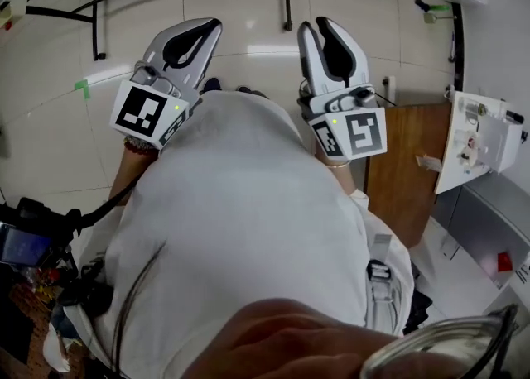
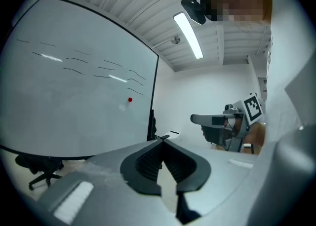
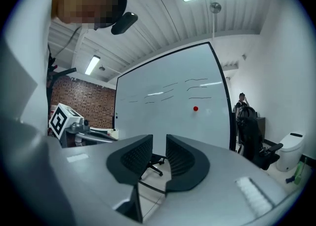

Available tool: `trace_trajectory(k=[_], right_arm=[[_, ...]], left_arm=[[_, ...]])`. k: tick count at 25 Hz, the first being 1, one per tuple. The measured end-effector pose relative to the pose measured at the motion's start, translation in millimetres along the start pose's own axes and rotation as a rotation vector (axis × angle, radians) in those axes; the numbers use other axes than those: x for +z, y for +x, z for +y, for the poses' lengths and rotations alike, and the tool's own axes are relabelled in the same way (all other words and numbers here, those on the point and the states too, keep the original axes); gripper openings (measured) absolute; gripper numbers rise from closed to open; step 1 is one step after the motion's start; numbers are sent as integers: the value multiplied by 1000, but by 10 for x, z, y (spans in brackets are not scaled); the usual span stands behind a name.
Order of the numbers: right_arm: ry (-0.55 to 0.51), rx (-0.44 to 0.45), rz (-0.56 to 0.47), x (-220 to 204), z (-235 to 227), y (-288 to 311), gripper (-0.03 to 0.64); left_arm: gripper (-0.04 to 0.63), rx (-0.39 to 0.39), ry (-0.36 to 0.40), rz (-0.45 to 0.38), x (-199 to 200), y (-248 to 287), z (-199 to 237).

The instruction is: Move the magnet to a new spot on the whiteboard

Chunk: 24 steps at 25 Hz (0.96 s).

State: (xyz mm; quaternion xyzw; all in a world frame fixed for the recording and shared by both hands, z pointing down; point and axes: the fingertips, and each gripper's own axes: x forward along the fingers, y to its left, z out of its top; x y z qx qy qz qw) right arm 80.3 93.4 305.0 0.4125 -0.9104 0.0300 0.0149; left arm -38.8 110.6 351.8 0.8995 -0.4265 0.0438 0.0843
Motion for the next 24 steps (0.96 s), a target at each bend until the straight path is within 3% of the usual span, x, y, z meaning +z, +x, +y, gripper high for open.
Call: trace_trajectory(k=[5, 9, 18, 24], right_arm=[[16, 5, -25, 146, -300, 46, 72], [27, 60, -25, 149, -351, 251, 58], [40, 136, 47, -73, -11, 500, 49], [47, 115, 59, -45, -241, 352, 44]], left_arm=[[6, -32, 62, -1, 217, 317, -118], [6, 19, 87, 35, 277, 412, 14], [6, 55, 44, 60, 86, 148, 279], [6, 44, 52, 76, 125, 341, 136]])
